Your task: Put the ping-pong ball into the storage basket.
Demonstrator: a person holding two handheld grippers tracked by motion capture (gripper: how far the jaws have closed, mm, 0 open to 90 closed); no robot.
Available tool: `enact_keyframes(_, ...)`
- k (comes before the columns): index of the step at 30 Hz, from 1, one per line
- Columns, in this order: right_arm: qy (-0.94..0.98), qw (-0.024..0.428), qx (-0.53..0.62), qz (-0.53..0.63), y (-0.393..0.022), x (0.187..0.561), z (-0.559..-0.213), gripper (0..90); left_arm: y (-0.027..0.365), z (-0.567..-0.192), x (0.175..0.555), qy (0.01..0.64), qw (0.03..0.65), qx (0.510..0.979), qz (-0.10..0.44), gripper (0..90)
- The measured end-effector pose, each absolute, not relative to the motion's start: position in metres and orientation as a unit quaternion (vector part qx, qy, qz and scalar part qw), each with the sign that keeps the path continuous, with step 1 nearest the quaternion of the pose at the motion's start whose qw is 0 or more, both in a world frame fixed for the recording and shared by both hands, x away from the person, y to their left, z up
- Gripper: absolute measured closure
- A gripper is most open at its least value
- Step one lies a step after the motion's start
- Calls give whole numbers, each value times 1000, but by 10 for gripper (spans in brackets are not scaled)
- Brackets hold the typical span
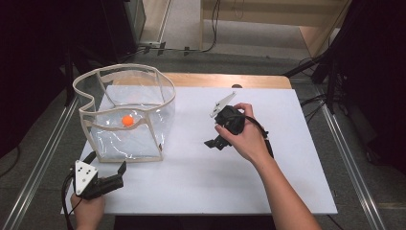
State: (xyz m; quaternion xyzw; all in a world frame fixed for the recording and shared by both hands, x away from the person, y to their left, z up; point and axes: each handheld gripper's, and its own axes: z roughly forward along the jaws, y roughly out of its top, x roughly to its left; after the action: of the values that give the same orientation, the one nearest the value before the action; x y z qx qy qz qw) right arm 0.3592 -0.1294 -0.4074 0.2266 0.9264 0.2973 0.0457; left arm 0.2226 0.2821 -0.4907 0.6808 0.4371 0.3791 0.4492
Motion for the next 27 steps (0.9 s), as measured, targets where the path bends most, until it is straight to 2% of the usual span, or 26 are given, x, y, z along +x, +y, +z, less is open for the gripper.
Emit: enact_keyframes(27, 905, 43, 268, 328, -177, 341, -443, 0, 282, -491, 222, 437, 447, 682, 380, 0)
